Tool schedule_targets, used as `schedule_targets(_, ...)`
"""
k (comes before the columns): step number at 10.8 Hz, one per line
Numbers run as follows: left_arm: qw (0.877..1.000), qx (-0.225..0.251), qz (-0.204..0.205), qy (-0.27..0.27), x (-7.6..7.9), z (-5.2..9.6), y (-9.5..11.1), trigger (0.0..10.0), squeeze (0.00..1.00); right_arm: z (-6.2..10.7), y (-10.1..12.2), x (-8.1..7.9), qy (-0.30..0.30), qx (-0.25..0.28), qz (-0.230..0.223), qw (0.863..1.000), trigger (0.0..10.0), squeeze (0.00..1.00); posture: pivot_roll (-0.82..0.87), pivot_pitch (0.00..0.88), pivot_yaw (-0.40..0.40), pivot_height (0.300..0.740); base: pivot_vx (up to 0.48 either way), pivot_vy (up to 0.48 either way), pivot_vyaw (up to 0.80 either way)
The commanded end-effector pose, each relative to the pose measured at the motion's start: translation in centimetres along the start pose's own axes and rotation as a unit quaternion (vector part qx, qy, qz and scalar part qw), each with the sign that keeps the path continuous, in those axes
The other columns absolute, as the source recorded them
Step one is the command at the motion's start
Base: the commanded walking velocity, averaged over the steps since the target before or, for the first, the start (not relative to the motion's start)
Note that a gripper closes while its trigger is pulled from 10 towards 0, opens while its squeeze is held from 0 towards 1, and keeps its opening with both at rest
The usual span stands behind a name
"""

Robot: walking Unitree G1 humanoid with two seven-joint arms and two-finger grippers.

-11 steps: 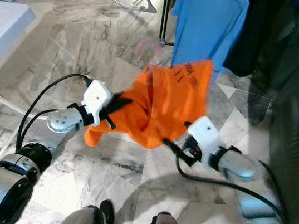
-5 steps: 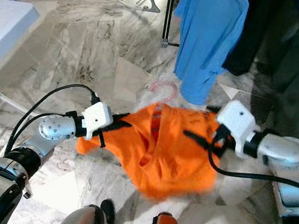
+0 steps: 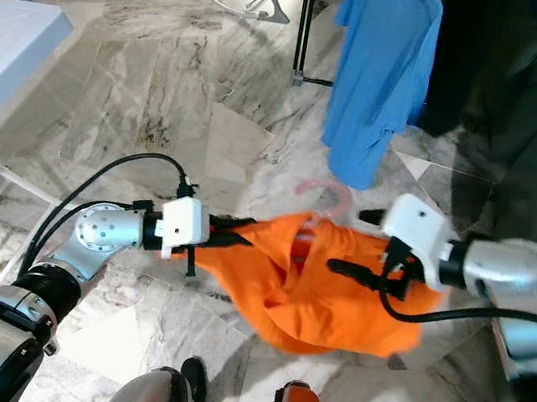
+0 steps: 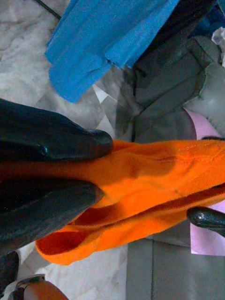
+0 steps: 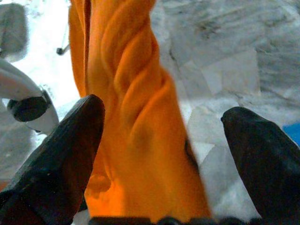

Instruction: Hang hanger

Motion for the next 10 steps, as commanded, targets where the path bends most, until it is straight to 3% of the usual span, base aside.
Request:
schedule_targets(1, 1.000, 0.001, -0.004, -0.005, 0.4, 0.5, -0.2, 0.0, 0.00, 0.0, 0.7, 0.0, 0.015, 0.004, 0.015, 1.000, 10.0, 0.24, -0.34, 0.244, 0.140, 0.740, 0.000, 0.000, 0.00)
schedule_targets(2, 1.000, 0.001, 0.001, -0.002, 0.4, 0.5, -0.2, 0.0, 0.00, 0.2, 1.0, 0.4, 0.010, 0.010, 0.014, 1.000, 10.0, 0.11, -0.34, 0.242, 0.138, 0.740, 0.000, 0.000, 0.00)
schedule_targets(3, 1.000, 0.008, 0.003, 0.004, 0.2, 0.3, 0.0, 0.0, 0.00, 0.4, 0.8, 0.7, 0.011, 0.008, 0.009, 1.000, 10.0, 0.11, -0.33, 0.243, 0.138, 0.740, 0.000, 0.000, 0.00)
schedule_targets(4, 1.000, 0.017, -0.002, 0.000, 0.2, 0.0, 0.5, 0.0, 0.00, 0.6, -0.6, 0.2, 0.033, -0.013, -0.002, 0.999, 5.5, 0.00, -0.33, 0.245, 0.140, 0.740, 0.000, 0.000, 0.00)
schedule_targets(5, 1.000, 0.026, -0.004, -0.003, 0.1, -0.2, 0.8, 0.0, 0.00, 0.9, -1.3, -0.4, 0.057, -0.024, -0.016, 0.998, 0.0, 0.00, -0.33, 0.246, 0.143, 0.740, 0.000, 0.000, 0.00)
schedule_targets(7, 0.999, 0.032, -0.009, -0.008, 0.1, -0.4, 1.2, 0.0, 0.00, 1.5, -2.6, -0.4, 0.076, -0.054, -0.031, 0.995, 0.0, 0.00, -0.34, 0.247, 0.148, 0.740, 0.000, 0.000, 0.00)
schedule_targets(10, 0.999, 0.044, -0.009, -0.020, 0.7, -0.6, 1.5, 0.0, 0.00, 1.3, -2.6, 0.3, 0.074, -0.053, -0.036, 0.995, 0.0, 0.00, -0.33, 0.247, 0.150, 0.740, 0.000, 0.000, 0.00)
Point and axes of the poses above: a point about 5 cm out from each wrist's last joint towards the gripper, its own z axis pointing back from the gripper into the wrist, its own y axis along the axis of the wrist's last joint, x = y × z, the point moved 5 cm from there along -z, pointing out of the wrist towards the gripper, and after that the axes turned 6 degrees about -z, right-handed, at the moved point
